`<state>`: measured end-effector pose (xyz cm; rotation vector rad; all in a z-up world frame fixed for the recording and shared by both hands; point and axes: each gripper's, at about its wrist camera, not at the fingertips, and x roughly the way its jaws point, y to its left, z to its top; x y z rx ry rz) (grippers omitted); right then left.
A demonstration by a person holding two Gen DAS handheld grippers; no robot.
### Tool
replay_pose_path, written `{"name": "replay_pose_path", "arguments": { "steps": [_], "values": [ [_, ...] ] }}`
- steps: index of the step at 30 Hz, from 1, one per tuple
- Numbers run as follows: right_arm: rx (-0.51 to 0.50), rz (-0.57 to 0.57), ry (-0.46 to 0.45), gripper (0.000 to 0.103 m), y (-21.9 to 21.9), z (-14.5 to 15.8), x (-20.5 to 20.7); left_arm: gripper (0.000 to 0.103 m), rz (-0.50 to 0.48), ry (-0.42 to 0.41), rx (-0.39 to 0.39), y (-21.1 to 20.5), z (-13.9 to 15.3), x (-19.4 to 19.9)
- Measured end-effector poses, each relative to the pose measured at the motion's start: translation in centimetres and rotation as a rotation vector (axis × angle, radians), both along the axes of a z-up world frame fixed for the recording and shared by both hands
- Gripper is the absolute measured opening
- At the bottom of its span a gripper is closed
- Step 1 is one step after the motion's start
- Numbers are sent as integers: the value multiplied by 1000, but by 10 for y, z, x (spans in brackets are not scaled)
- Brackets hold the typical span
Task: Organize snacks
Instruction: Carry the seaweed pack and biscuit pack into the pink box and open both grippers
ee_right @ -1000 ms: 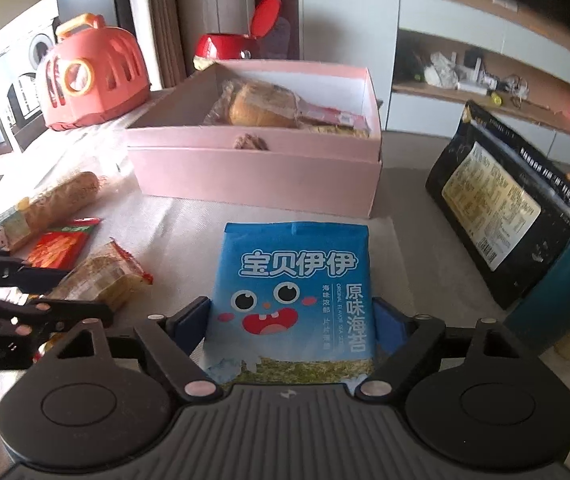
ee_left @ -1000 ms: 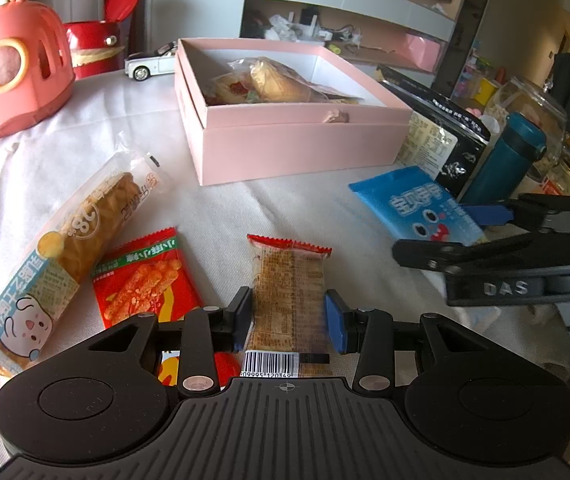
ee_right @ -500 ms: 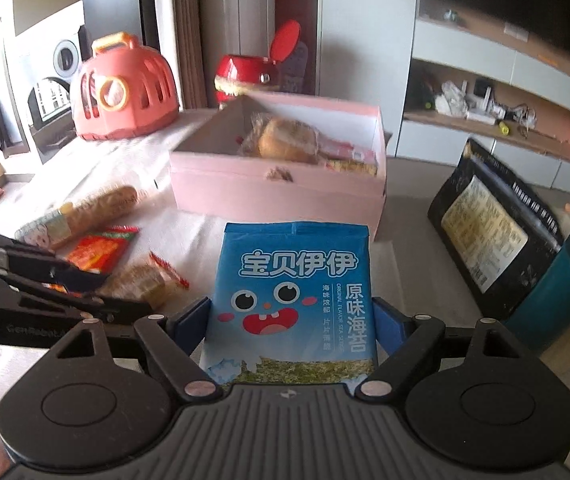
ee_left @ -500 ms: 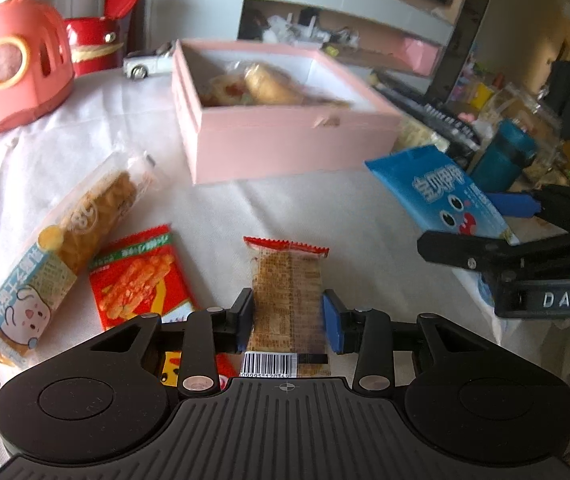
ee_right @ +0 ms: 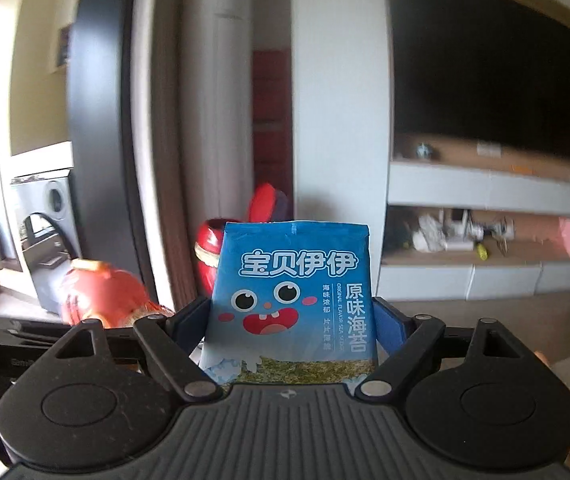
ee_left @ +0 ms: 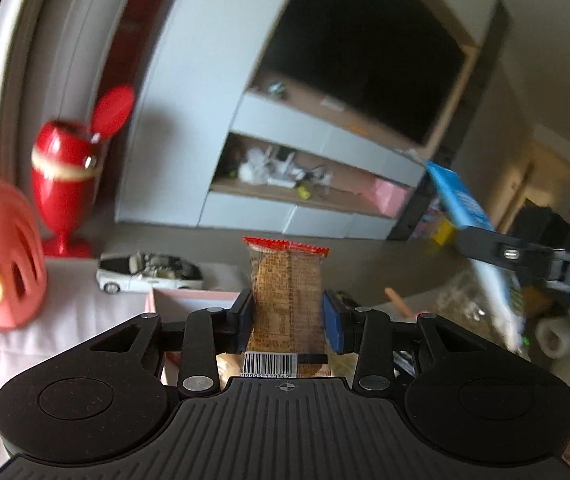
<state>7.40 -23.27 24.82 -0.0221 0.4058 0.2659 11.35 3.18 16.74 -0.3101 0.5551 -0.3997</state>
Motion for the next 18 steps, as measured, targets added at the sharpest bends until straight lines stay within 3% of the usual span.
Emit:
{"name": "replay_pose_path", "arguments": {
  "steps": [3,6,8,12,15,18],
  "values": [
    [46,-16,82,85,-5,-17,34,42,-5,97,-66,5,-43,34],
    [55,-22,153,85,-2,-47,61,43,-27,260,-149,15,-96,67],
    [51,-23,216,85,6,-70,81,43,1,244,-138,26,-108,72],
    [70,-8,302,85,20,-102,108,43,51,167,-196,55,-100,57],
    [106,9,404,86,33,-131,140,43,102,124,-165,72,-89,36],
    [32,-56,523,86,47,-158,165,43,126,98,-138,86,-79,16]
  ]
}}
